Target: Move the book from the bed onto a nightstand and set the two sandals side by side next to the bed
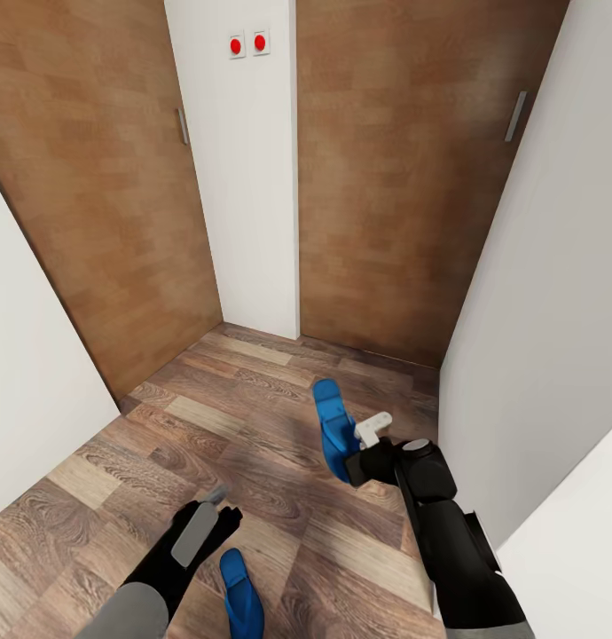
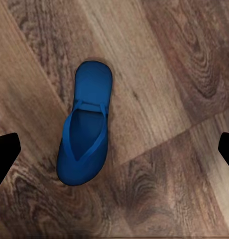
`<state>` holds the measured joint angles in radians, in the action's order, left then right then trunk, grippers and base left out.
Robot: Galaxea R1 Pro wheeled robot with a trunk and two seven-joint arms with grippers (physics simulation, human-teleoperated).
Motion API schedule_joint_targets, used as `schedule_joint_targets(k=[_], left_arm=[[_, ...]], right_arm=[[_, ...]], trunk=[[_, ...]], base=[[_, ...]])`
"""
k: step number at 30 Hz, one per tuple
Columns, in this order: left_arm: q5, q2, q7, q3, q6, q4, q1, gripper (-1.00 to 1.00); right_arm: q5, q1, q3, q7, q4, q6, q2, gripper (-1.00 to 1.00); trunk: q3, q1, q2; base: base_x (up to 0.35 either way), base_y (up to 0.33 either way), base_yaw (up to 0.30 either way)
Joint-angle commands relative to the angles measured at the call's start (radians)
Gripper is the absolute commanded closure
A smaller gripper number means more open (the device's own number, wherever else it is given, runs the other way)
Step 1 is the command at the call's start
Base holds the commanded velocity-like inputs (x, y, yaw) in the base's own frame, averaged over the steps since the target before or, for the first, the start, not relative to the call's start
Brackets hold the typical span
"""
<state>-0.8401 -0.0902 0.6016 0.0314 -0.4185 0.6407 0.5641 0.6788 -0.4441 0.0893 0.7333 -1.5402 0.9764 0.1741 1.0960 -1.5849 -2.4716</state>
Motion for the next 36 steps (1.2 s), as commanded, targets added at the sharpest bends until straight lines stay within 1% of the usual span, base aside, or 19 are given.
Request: schedule_joint_targets(k=[1, 2, 4, 5, 8, 12, 14, 15, 20, 24, 29, 32, 33, 36], left_arm=[[-0.008, -0.005, 0.013, 0.004, -0.008, -0.021, 0.019, -1.00], [-0.008, -0.011, 0.019, 0.006, -0.040, -0.047, 0.042, -1.00], [-0.007, -0.010, 0.020, 0.019, -0.051, -0.052, 0.053, -1.00], [-0.006, -0.009, 0.021, 0.029, -0.054, -0.054, 0.062, -1.00], [-0.005, -0.004, 0.021, 0.071, -0.062, -0.064, 0.100, -1.00], [0.002, -0.001, 0.023, 0.155, -0.060, -0.088, 0.143, -1.00], [0.013, 0.000, 0.035, 0.229, -0.040, -0.106, 0.161, -1.00], [0.014, 0.000, 0.038, 0.237, -0.030, -0.108, 0.162, -1.00], [0.017, 0.002, 0.041, 0.262, 0.014, -0.113, 0.158, -1.00], [0.018, 0.002, 0.041, 0.270, 0.030, -0.116, 0.156, -1.00], [0.019, 0.002, 0.041, 0.274, 0.051, -0.117, 0.155, -1.00], [0.019, 0.004, 0.040, 0.275, 0.065, -0.117, 0.155, -1.00], [0.019, 0.007, 0.035, 0.275, 0.072, -0.117, 0.155, -1.00], [0.019, 0.010, 0.031, 0.275, 0.074, -0.118, 0.155, -1.00]], right_arm=[[0.007, -0.004, 0.000, 0.011, -0.003, 0.015, 0.000, 1.00], [0.006, -0.008, 0.001, 0.012, -0.006, 0.027, 0.000, 1.00], [0.006, -0.009, 0.001, 0.012, -0.007, 0.030, 0.000, 1.00], [0.006, -0.010, 0.001, 0.012, -0.008, 0.031, 0.000, 1.00], [0.004, -0.014, 0.001, 0.012, -0.009, 0.034, 0.000, 1.00], [-0.002, -0.017, 0.001, 0.012, -0.010, 0.035, 0.000, 1.00], [-0.006, -0.018, 0.000, 0.011, -0.010, 0.034, 0.000, 1.00], [-0.007, -0.018, 0.000, 0.011, -0.011, 0.034, 0.000, 1.00], [-0.008, -0.019, 0.000, 0.012, -0.011, 0.033, 0.000, 1.00], [-0.008, -0.018, 0.000, 0.012, -0.015, 0.033, 0.000, 1.00], [-0.008, -0.010, 0.000, 0.013, -0.056, 0.036, 0.000, 1.00], [-0.008, -0.018, 0.000, 0.012, -0.069, 0.035, 0.000, 1.00], [-0.008, -0.040, 0.000, 0.012, -0.072, 0.034, 0.000, 1.00], [-0.009, -0.052, -0.002, 0.013, -0.073, 0.033, 0.000, 1.00]], trunk=[[0.001, 0.000, 0.000], [0.004, -0.004, -0.007], [0.010, -0.011, -0.021], [0.014, -0.015, -0.028], [0.025, -0.016, -0.029], [0.041, -0.018, -0.030], [0.048, -0.019, -0.031], [0.052, -0.020, -0.031], [0.072, -0.022, -0.032], [0.087, -0.024, -0.033], [0.106, -0.026, -0.034], [0.118, -0.027, -0.035], [0.122, -0.028, -0.035], [0.133, -0.029, -0.036]], base=[[0.000, 0.000, 0.000], [0.000, 0.000, 0.000], [0.000, 0.000, 0.000], [0.000, 0.000, 0.000], [0.000, 0.000, 0.000], [0.000, 0.000, 0.000], [0.000, 0.000, 0.000], [0.000, 0.000, 0.000], [0.000, 0.000, 0.000], [0.000, 0.000, 0.000], [0.000, 0.000, -0.001], [0.000, 0.000, -0.054], [0.000, 0.000, -0.027], [0.000, 0.000, -0.019]])
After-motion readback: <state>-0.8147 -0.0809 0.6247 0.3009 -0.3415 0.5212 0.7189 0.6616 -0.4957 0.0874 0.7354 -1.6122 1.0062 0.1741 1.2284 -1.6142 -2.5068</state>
